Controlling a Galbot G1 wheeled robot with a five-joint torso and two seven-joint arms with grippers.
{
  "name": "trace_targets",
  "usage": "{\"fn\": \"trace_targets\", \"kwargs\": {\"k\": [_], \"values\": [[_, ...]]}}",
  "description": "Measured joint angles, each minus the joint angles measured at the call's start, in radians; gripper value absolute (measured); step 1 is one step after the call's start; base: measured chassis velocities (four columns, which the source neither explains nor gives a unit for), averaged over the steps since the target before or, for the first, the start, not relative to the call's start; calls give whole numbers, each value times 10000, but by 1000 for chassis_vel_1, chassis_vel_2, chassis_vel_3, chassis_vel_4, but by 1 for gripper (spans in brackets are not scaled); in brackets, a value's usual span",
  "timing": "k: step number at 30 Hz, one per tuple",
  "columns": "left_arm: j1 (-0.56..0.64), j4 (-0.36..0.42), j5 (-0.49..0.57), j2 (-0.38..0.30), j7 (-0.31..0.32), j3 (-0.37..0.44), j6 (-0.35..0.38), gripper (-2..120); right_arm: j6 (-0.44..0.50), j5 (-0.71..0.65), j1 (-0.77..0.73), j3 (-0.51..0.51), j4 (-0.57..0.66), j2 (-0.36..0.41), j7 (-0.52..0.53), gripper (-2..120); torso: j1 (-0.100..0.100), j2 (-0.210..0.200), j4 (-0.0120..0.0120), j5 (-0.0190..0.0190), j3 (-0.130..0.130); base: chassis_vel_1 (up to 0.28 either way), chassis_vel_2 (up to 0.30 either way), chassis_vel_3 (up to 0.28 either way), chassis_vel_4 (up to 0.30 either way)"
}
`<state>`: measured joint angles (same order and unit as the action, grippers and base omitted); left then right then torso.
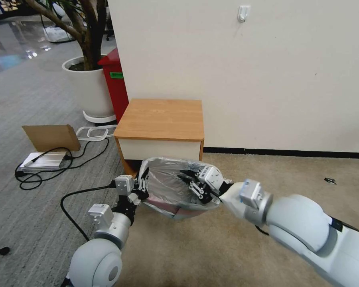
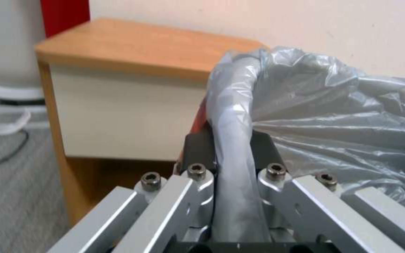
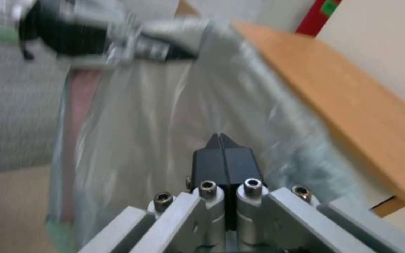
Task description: Pick up the garbage bag from the table and place it over the trash can.
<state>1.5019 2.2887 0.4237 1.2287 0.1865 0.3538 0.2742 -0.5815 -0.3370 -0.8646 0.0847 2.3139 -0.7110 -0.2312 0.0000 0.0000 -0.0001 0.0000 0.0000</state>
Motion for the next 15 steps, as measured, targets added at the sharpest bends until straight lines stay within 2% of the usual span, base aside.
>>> {"fn": "trace_targets", "kwargs": {"k": [7,11,15], "values": [[-120,-16,-505,43,-218,-100,-76,7,-415,430,356,759,-352,-388,308,0,0,0,0,1,0,0,0,0,0],[-115,-87,-1041,163,-386,-436,-213,7,-1184,933,1084,1599,-744,-962,724,0,0,0,2,0,0,0,0,0,0],[-91,-88,-1229,219,-444,-534,-262,7,-1272,1230,1302,1912,-897,-1068,728,0,0,0,3,0,0,0,0,0,0]]}}
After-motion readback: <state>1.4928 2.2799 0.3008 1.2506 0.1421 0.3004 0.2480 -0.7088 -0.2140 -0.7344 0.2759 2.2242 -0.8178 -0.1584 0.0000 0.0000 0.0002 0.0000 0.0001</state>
